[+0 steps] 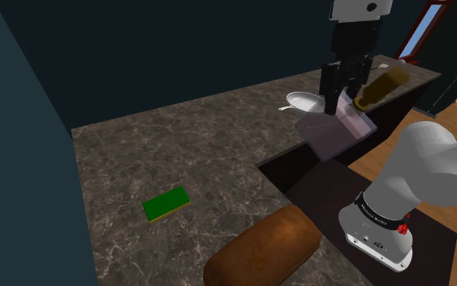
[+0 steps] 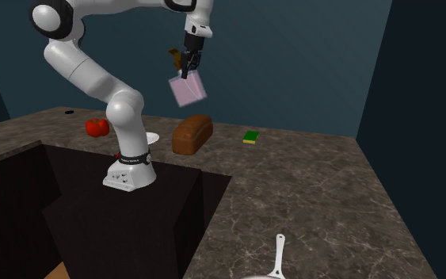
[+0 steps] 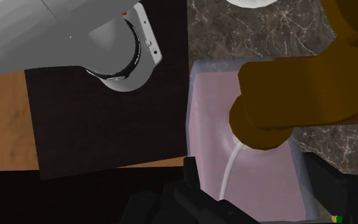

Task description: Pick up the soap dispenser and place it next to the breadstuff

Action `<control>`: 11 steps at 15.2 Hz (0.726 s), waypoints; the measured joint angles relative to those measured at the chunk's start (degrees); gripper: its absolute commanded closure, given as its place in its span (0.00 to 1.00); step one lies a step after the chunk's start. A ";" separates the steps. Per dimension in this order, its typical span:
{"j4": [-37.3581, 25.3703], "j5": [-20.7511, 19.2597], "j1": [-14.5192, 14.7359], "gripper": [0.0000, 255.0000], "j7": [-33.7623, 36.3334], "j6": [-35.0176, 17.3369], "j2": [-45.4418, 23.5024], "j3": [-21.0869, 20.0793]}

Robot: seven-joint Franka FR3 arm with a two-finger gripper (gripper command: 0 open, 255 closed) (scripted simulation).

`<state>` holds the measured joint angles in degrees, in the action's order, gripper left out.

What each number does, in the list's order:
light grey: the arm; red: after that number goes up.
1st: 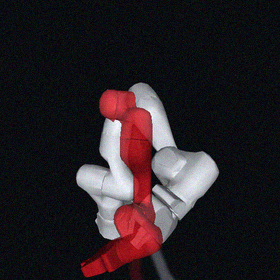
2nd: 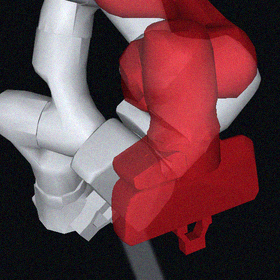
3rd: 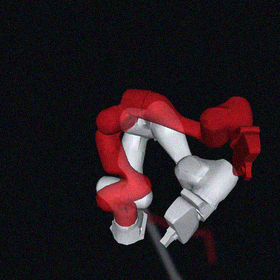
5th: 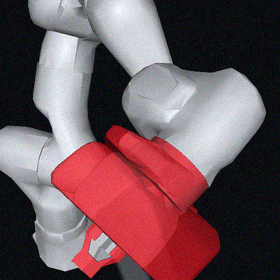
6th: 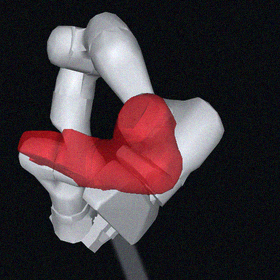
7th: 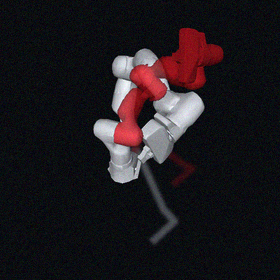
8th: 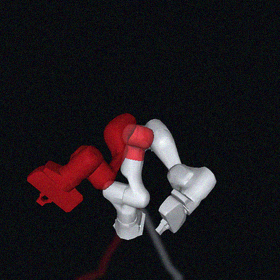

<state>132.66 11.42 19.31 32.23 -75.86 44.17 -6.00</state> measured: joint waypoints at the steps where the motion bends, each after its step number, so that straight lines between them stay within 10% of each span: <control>1: 1.00 -0.07 -0.02 1.00 -0.23 -0.56 0.39 0.06; 11: 9.71 0.38 0.10 1.00 -1.25 -7.54 2.03 -0.61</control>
<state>142.37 11.80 19.41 30.98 -83.40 46.20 -6.61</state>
